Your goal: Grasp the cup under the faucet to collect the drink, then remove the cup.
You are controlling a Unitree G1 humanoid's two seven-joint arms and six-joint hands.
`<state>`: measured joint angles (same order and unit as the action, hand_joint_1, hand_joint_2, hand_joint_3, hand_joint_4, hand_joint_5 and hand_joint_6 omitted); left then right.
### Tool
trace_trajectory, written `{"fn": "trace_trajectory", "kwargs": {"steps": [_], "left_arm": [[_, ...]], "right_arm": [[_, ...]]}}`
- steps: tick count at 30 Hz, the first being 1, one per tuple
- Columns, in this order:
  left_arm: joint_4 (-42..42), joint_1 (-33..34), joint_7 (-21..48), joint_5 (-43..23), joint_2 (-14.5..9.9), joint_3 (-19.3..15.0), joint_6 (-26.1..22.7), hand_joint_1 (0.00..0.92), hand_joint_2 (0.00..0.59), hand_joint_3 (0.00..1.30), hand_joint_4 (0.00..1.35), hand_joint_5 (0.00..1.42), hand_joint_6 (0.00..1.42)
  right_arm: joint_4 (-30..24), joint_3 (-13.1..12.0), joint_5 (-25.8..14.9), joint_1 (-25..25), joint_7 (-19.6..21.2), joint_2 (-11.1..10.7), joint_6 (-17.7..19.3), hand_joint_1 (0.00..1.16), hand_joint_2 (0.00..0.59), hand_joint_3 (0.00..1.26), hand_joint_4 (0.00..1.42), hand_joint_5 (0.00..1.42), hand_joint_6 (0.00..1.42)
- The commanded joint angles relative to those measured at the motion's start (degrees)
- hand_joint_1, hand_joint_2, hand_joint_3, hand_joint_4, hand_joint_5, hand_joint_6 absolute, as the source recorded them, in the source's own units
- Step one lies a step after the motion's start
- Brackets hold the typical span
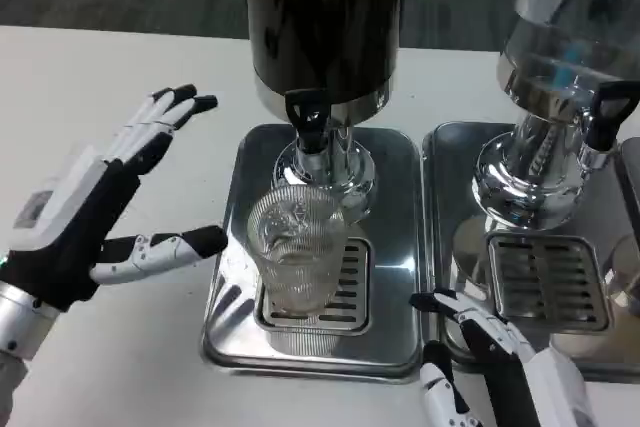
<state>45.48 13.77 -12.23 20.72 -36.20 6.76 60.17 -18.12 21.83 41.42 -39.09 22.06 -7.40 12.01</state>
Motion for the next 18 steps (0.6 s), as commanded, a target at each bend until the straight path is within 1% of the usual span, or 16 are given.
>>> {"fn": "trace_trajectory", "kwargs": {"steps": [1, 2, 3, 4, 5, 7, 9, 11, 13, 16, 18], "left_arm": [[-2.0, -0.1, 15.7, -20.2, -1.5, -2.2, 1.6, 0.000, 0.091, 0.16, 0.05, 0.09, 0.24], [-2.5, 0.2, 20.4, -25.1, -1.2, -2.7, 0.9, 0.000, 0.095, 0.17, 0.08, 0.11, 0.25], [-3.7, 0.6, 26.5, -31.3, -1.0, -3.2, -1.3, 0.000, 0.094, 0.19, 0.10, 0.13, 0.26], [-5.5, 1.2, 34.4, -38.2, -0.7, -3.8, -5.5, 0.000, 0.097, 0.21, 0.11, 0.14, 0.27], [-6.6, 1.8, 40.8, -43.3, -0.5, -4.6, -8.8, 0.000, 0.097, 0.23, 0.12, 0.15, 0.27], [-8.7, 2.7, 50.8, -51.0, 0.0, -6.7, -15.7, 0.000, 0.102, 0.25, 0.14, 0.17, 0.29], [-10.9, 3.9, 60.0, -57.6, -0.4, -8.5, -25.6, 0.000, 0.099, 0.25, 0.16, 0.18, 0.30], [-12.0, 4.9, 65.6, -60.6, -0.6, -10.0, -32.3, 0.000, 0.093, 0.24, 0.14, 0.17, 0.30], [-13.5, 6.0, 71.2, -63.3, -1.1, -12.1, -41.2, 0.000, 0.090, 0.23, 0.13, 0.16, 0.29], [-15.8, 7.7, 77.0, -65.1, -1.6, -14.9, -52.7, 0.000, 0.073, 0.24, 0.14, 0.16, 0.29], [-17.0, 9.0, 79.8, -65.8, -2.0, -15.9, -58.7, 0.000, 0.072, 0.25, 0.15, 0.16, 0.30]], "right_arm": [[0.5, 0.1, -0.4, 1.2, -0.5, 0.1, 0.0, 0.21, 0.509, 0.32, 0.19, 0.17, 0.09], [0.8, 0.0, -0.5, 1.6, -0.5, 0.0, 0.1, 0.21, 0.509, 0.32, 0.19, 0.17, 0.09], [1.0, 0.0, -0.5, 1.9, -0.5, 0.0, 0.1, 0.21, 0.509, 0.32, 0.19, 0.17, 0.09], [1.3, -0.1, -0.7, 2.3, -0.5, 0.1, 0.1, 0.21, 0.509, 0.32, 0.19, 0.17, 0.09], [1.5, -0.1, -0.6, 2.6, -0.4, 0.1, 0.1, 0.21, 0.509, 0.32, 0.19, 0.17, 0.09], [1.8, -0.1, -0.7, 2.8, -0.1, 0.1, 0.2, 0.21, 0.509, 0.32, 0.19, 0.17, 0.07], [2.1, -0.1, -0.7, 2.9, 0.2, 0.2, 0.1, 0.21, 0.509, 0.32, 0.19, 0.17, 0.07], [2.5, -0.2, -0.9, 3.1, 0.5, 0.3, 0.4, 0.21, 0.509, 0.32, 0.19, 0.17, 0.05], [2.8, -0.2, -1.2, 3.3, 0.4, 0.5, 0.4, 0.21, 0.509, 0.32, 0.19, 0.17, 0.05], [3.1, -0.2, -1.1, 3.8, 0.8, 0.8, 0.5, 0.21, 0.509, 0.32, 0.19, 0.16, 0.05], [3.4, -0.1, -0.9, 4.2, 1.0, 0.9, 0.6, 0.21, 0.509, 0.32, 0.20, 0.16, 0.05]]}}
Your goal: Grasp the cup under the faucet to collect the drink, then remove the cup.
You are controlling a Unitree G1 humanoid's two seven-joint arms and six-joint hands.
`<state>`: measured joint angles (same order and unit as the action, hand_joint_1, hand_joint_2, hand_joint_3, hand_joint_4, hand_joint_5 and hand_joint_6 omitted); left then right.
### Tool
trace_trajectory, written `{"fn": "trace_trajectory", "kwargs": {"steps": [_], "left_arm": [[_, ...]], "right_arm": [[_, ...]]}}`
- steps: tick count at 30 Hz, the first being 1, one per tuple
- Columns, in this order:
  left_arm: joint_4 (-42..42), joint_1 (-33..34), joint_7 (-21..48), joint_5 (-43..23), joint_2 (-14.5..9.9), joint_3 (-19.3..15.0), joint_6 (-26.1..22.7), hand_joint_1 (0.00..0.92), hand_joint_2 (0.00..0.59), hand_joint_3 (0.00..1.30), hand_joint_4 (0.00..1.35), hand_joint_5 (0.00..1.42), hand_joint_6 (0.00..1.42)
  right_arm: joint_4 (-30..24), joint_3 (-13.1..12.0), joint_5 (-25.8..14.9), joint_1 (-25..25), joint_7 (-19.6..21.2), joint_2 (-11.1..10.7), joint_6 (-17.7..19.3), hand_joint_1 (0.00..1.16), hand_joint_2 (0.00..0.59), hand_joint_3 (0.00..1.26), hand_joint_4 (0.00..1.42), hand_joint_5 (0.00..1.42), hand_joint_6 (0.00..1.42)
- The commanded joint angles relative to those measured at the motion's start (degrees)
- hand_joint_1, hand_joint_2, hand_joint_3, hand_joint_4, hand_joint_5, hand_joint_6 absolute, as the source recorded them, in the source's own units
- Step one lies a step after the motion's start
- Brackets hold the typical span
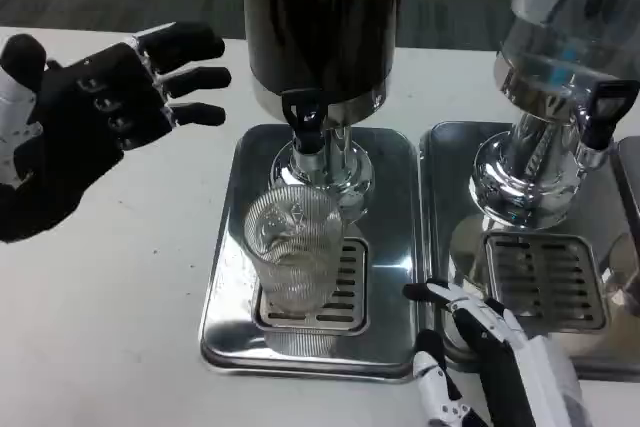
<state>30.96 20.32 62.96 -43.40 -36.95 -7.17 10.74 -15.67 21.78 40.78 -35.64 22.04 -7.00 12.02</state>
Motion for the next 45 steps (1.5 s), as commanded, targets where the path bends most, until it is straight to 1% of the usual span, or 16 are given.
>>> {"fn": "trace_trajectory", "kwargs": {"steps": [1, 4, 6, 8, 11, 17, 20, 29, 33, 37, 38, 45], "left_arm": [[-2.8, 3.1, 5.7, -1.7, -1.3, -2.4, -11.7, 0.000, 0.064, 0.25, 0.15, 0.17, 0.31], [-2.5, 4.9, 7.5, -1.3, -1.4, -3.7, -16.7, 0.000, 0.062, 0.25, 0.15, 0.17, 0.32], [-2.2, 5.9, 8.1, -0.7, -1.2, -4.8, -19.0, 0.000, 0.065, 0.26, 0.16, 0.18, 0.33], [-1.7, 7.1, 8.4, 0.1, -1.2, -5.5, -20.6, 0.000, 0.070, 0.28, 0.17, 0.19, 0.35], [-1.2, 8.4, 8.5, 1.4, -1.0, -5.9, -21.5, 0.000, 0.071, 0.30, 0.20, 0.20, 0.36], [0.2, 10.6, 8.9, 4.3, -0.2, -6.7, -20.9, 0.000, 0.063, 0.32, 0.21, 0.22, 0.37], [0.1, 11.2, 9.3, 5.3, 0.3, -6.7, -20.5, 0.000, 0.062, 0.34, 0.21, 0.21, 0.35], [-3.2, 11.2, 10.5, 7.3, 3.0, -5.5, -20.6, 0.000, 0.061, 0.33, 0.20, 0.17, 0.30], [-3.6, 11.7, 10.3, 8.9, 4.1, -4.9, -18.9, 0.000, 0.061, 0.33, 0.20, 0.16, 0.29], [-2.4, 12.9, 10.2, 11.1, 5.1, -4.3, -15.7, 0.000, 0.061, 0.34, 0.20, 0.16, 0.29], [-2.1, 13.2, 10.1, 11.6, 5.4, -4.3, -15.0, 0.000, 0.061, 0.34, 0.20, 0.16, 0.29], [-0.3, 14.8, 9.1, 13.2, 7.0, -4.8, -10.8, 0.000, 0.070, 0.35, 0.22, 0.17, 0.29]], "right_arm": [[1.0, 0.1, -0.2, 0.9, 1.2, 0.6, 0.6, 0.21, 0.509, 0.32, 0.20, 0.16, 0.05], [1.2, 0.3, 0.2, 0.9, 1.7, 0.8, 0.5, 0.21, 0.509, 0.32, 0.21, 0.16, 0.05], [1.5, 0.5, -0.1, 0.9, 2.0, 1.0, 0.5, 0.21, 0.509, 0.32, 0.21, 0.16, 0.05], [1.8, 0.6, -0.2, 0.8, 2.3, 1.1, 0.6, 0.21, 0.509, 0.32, 0.21, 0.16, 0.05], [2.0, 0.7, -0.3, 0.7, 2.6, 1.2, 0.7, 0.21, 0.509, 0.31, 0.21, 0.16, 0.05], [2.4, 0.7, -0.6, 1.1, 3.1, 1.4, 0.7, 0.21, 0.509, 0.31, 0.21, 0.16, 0.05], [2.9, 0.7, -0.9, 1.3, 3.2, 1.4, 0.9, 0.21, 0.509, 0.30, 0.21, 0.16, 0.04], [4.0, 0.9, -1.9, 1.5, 3.5, 2.1, 1.2, 0.21, 0.509, 0.30, 0.22, 0.16, 0.04], [4.5, 1.0, -2.3, 1.4, 3.9, 2.4, 1.4, 0.21, 0.509, 0.30, 0.22, 0.16, 0.03], [4.6, 1.1, -2.2, 1.0, 4.7, 2.6, 1.4, 0.21, 0.509, 0.30, 0.22, 0.16, 0.03], [4.8, 1.1, -2.6, 0.9, 4.8, 2.7, 1.5, 0.21, 0.509, 0.30, 0.22, 0.16, 0.03], [4.8, 1.1, -2.5, 0.3, 5.7, 2.8, 1.5, 0.21, 0.509, 0.31, 0.22, 0.16, 0.03]]}}
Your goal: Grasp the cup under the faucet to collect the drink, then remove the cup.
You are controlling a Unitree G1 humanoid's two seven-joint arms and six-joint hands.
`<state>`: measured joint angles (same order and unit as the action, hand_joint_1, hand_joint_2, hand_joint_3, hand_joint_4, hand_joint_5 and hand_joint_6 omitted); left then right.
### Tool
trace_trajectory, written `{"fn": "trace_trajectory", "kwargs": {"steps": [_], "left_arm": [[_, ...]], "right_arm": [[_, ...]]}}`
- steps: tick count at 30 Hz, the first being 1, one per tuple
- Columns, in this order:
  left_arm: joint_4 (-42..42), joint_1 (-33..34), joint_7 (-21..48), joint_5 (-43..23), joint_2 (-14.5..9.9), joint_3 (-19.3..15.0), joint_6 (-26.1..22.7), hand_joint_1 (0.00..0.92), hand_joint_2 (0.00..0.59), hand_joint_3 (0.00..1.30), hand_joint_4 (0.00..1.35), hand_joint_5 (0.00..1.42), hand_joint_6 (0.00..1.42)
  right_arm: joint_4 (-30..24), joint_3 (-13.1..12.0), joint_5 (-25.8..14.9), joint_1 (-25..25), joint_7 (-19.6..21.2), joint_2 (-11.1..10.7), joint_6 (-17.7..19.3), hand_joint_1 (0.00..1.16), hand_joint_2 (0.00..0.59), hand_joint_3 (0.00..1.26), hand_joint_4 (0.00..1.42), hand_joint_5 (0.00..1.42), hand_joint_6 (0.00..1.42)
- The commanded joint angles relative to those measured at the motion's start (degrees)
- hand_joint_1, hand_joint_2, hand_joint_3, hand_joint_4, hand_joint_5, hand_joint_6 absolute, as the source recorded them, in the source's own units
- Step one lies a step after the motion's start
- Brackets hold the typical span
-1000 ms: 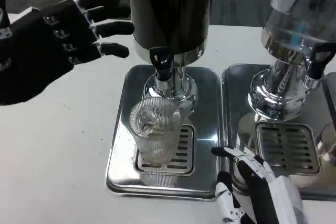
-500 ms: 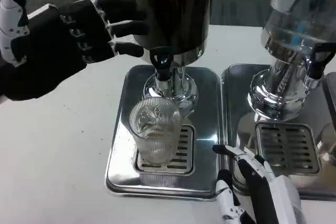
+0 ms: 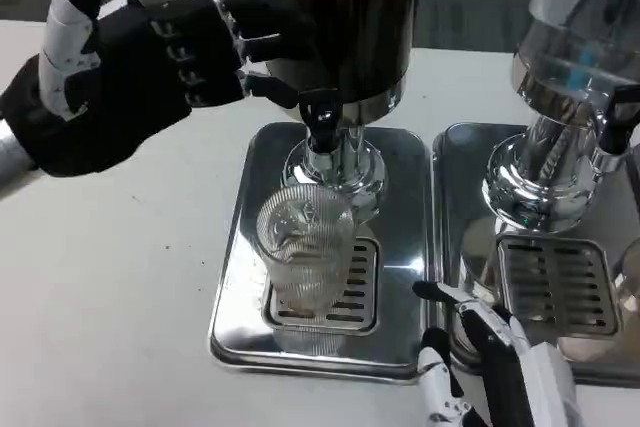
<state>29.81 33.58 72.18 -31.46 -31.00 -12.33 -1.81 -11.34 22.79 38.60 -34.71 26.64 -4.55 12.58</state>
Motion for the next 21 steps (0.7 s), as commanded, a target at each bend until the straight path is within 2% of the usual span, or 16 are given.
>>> {"fn": "trace_trajectory", "kwargs": {"steps": [1, 21], "left_arm": [[1.0, 1.6, -0.1, 1.3, 1.2, 0.3, 1.9, 0.000, 0.070, 0.36, 0.22, 0.17, 0.29], [1.7, 3.1, 0.6, 1.2, 0.5, 0.0, 1.8, 0.000, 0.074, 0.37, 0.23, 0.18, 0.29]], "right_arm": [[0.5, 0.1, -0.3, -0.7, 1.2, 0.4, 0.9, 0.21, 0.509, 0.31, 0.22, 0.16, 0.03], [1.2, 0.2, -0.5, 0.1, 1.6, 0.7, 0.9, 0.21, 0.509, 0.32, 0.23, 0.16, 0.03]]}}
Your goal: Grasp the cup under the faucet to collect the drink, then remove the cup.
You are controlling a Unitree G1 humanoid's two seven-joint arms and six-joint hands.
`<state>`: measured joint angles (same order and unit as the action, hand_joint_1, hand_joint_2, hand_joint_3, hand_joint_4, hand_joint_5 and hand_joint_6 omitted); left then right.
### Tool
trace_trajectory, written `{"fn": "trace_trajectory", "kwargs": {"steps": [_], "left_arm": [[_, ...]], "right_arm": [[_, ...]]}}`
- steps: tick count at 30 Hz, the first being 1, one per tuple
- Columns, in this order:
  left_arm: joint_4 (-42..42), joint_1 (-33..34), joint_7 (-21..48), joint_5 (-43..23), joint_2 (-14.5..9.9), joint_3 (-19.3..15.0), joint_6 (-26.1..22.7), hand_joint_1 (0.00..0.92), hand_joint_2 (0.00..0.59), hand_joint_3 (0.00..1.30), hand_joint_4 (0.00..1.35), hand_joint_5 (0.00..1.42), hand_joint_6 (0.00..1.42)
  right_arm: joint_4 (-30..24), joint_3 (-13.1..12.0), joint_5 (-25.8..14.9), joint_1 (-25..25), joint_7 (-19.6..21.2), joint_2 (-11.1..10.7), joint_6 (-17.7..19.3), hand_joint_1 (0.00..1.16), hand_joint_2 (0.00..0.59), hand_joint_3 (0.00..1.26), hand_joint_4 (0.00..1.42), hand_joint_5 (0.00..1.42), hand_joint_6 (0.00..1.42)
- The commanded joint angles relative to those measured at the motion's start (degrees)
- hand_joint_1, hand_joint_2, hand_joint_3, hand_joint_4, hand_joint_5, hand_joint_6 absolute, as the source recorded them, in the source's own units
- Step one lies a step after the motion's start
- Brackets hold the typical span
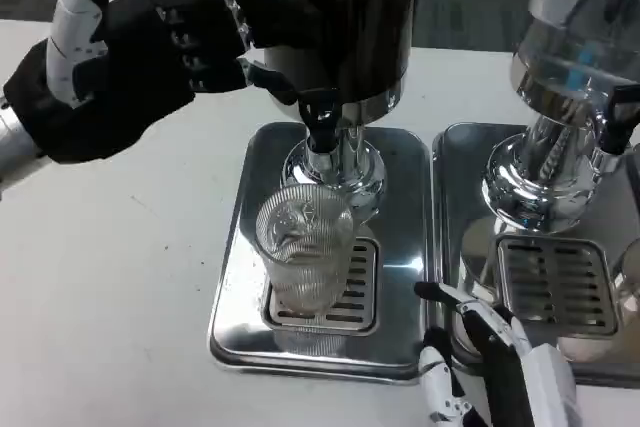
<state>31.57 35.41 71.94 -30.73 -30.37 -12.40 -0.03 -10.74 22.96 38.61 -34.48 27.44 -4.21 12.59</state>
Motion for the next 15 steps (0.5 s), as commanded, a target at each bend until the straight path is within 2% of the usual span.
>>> {"fn": "trace_trajectory", "kwargs": {"steps": [1, 15], "left_arm": [[-0.1, 1.3, 0.9, 0.4, -0.2, 0.0, -0.1, 0.000, 0.074, 0.37, 0.23, 0.18, 0.29], [-3.4, -0.4, 2.3, -1.1, -1.4, -1.2, -3.2, 0.000, 0.075, 0.38, 0.26, 0.20, 0.31]], "right_arm": [[0.6, 0.1, -0.3, -0.1, 0.9, 0.4, 0.9, 0.21, 0.509, 0.32, 0.23, 0.16, 0.03], [0.9, -0.2, -0.8, 0.3, 0.4, 0.0, 1.0, 0.21, 0.509, 0.32, 0.23, 0.16, 0.03]]}}
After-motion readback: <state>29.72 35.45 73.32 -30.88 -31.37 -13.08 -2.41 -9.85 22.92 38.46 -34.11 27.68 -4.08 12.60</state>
